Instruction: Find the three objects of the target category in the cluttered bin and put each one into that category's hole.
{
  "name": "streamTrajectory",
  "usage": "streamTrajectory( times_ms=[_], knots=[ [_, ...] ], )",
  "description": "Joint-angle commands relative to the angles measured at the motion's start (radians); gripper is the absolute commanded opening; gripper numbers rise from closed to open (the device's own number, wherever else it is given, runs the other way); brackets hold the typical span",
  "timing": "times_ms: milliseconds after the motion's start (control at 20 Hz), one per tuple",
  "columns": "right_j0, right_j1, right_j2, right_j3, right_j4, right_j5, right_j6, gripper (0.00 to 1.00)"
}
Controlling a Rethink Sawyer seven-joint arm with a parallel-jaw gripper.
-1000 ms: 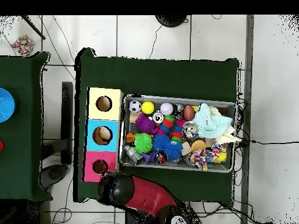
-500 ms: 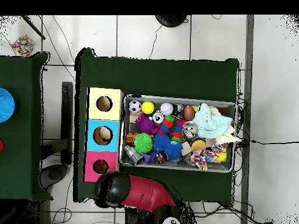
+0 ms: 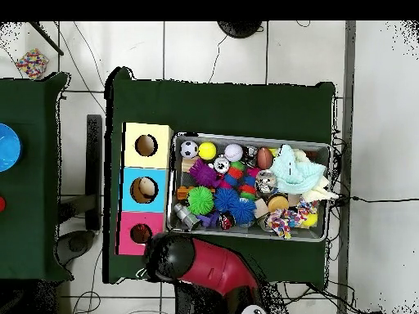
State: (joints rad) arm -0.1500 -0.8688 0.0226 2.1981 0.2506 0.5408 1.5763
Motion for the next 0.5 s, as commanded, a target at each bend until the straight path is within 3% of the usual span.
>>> streamTrajectory(
  times_ms=[50, 500],
  knots=[
    [-0.064, -0.022, 0.119, -0.017, 0.103, -0.100, 0.154, 0.00],
    [-0.089, -0.033, 0.182, 0.039, 0.176, -0.153, 0.168, 0.00]
  ],
)
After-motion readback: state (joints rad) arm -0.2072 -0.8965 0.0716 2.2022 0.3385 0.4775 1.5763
